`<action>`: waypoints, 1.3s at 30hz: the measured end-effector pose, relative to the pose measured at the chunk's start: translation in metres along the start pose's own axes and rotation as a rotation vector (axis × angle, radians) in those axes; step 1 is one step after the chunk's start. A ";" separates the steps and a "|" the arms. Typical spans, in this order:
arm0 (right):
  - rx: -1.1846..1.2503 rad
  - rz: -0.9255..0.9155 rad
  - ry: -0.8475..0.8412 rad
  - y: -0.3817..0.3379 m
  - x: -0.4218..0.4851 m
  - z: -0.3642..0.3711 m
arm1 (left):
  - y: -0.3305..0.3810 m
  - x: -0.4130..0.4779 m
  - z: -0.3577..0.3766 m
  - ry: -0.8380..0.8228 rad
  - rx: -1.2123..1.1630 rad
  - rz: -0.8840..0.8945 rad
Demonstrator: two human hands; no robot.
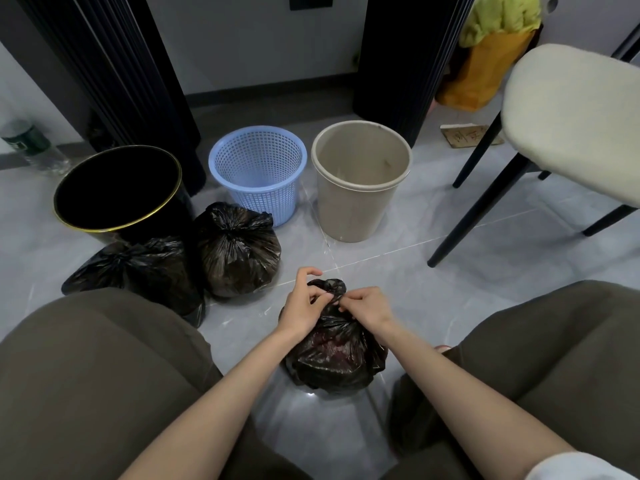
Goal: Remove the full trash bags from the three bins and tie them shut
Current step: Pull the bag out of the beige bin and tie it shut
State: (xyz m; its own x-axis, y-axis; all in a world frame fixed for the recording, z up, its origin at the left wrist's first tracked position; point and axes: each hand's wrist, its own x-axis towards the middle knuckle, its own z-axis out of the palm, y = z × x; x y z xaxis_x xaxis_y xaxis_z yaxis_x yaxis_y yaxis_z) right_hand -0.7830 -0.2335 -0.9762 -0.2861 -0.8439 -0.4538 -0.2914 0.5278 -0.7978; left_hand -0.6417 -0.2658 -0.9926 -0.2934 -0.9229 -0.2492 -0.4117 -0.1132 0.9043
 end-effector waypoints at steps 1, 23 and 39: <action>0.040 0.018 -0.023 -0.003 -0.001 0.000 | 0.000 0.000 -0.001 0.005 0.025 0.008; 0.021 -0.061 -0.306 -0.010 0.002 -0.017 | 0.005 0.003 -0.009 -0.052 -0.100 -0.277; -0.503 -0.526 -0.126 0.001 0.004 -0.009 | 0.018 -0.010 -0.016 -0.346 -0.333 -0.398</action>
State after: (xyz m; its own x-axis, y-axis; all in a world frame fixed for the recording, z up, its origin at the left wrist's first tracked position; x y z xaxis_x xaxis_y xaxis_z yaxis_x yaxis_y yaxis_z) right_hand -0.7931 -0.2353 -0.9755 0.1047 -0.9863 -0.1277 -0.7532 0.0053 -0.6578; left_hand -0.6326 -0.2647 -0.9679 -0.4583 -0.6196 -0.6372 -0.2726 -0.5844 0.7643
